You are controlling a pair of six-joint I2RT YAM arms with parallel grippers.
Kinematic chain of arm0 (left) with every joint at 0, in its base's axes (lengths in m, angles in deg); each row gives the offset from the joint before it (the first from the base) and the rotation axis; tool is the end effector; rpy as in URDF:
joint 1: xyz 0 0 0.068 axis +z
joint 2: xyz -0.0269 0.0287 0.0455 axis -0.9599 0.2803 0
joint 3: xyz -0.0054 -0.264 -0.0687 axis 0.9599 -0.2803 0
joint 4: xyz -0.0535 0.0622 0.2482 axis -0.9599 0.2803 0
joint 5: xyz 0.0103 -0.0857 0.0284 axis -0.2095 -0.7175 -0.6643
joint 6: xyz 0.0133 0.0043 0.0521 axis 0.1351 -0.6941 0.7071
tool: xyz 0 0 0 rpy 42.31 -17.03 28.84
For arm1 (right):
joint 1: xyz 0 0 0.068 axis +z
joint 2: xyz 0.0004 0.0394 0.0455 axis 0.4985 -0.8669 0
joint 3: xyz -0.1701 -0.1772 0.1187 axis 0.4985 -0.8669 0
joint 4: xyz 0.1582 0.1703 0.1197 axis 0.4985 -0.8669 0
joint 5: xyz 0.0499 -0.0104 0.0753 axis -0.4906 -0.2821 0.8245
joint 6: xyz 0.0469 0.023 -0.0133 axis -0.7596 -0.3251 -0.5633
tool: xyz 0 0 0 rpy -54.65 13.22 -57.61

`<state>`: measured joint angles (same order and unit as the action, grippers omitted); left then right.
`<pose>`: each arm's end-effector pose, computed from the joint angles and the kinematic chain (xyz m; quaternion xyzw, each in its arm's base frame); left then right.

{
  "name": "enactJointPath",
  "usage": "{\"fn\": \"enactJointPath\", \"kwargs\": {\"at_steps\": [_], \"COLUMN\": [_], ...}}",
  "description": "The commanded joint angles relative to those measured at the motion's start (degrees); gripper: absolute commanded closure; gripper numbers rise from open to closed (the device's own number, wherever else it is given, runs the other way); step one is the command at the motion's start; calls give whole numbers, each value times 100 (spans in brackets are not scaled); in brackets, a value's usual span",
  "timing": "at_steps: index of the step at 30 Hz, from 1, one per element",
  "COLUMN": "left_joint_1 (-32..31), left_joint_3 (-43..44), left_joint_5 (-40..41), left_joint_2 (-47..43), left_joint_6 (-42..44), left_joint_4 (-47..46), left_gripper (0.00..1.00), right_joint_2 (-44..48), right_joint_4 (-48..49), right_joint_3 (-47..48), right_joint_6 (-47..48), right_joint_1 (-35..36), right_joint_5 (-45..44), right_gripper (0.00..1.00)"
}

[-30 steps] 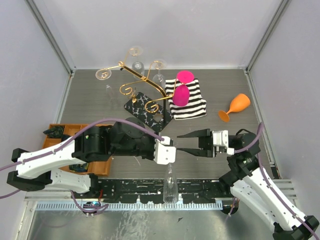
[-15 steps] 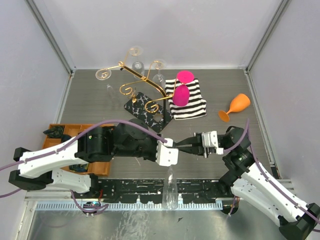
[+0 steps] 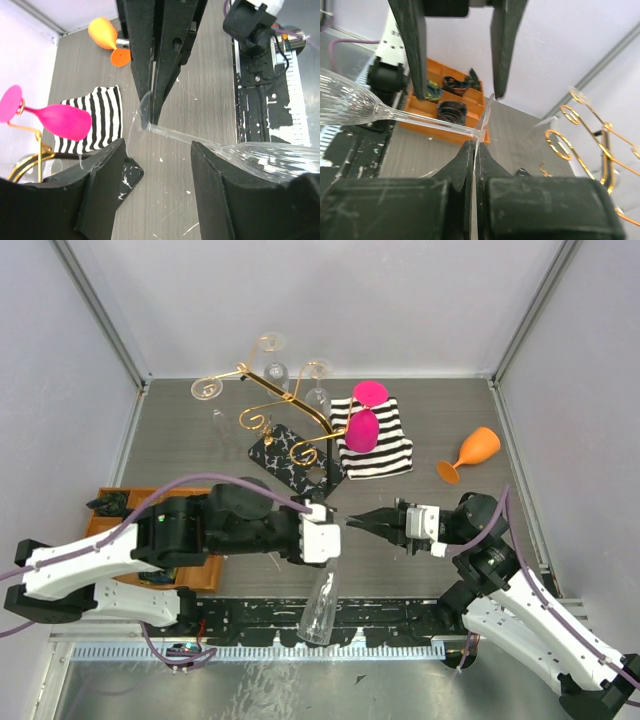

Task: Place the wine glass upside down on the wine glass rack
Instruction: Turn the wine glass upside down at the wine rack.

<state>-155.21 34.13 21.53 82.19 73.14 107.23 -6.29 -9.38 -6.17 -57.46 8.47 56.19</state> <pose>0.0359 -0.2294 0.4454 0.6746 0.4953 -0.2307 0.4964 0.0891 0.1057 0.3475 -0.5677 0.3291 0.3750 0.6548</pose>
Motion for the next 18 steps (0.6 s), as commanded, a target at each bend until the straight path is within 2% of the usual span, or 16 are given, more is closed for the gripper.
{"fn": "enactJointPath", "kwargs": {"at_steps": [1,4,8,13,18], "left_joint_1": [-24,-24,-26,-24,-27], "left_joint_3": [-390,-810,-1347,-1881,-2087], "left_joint_5": [538,836,1459,2293,2753], "left_joint_2": [-706,-1136,-1716,-2484,-2848], "left_joint_6": [-736,-1401,-2291,-2976,-3233], "left_joint_4": [-965,-1566,-1949,-1951,-1631], "left_gripper": [34,28,24,19,19], "right_joint_2": [-60,-148,-331,-865,-1283], "right_joint_4": [-180,-91,208,-81,-34], "right_joint_3": [404,426,499,974,1299], "right_joint_6": [533,897,1010,1533,2370], "right_joint_1": [15,23,155,692,1488], "right_joint_5": [-814,-826,-1345,-2260,-3334], "right_gripper": [99,99,99,99,99]}}
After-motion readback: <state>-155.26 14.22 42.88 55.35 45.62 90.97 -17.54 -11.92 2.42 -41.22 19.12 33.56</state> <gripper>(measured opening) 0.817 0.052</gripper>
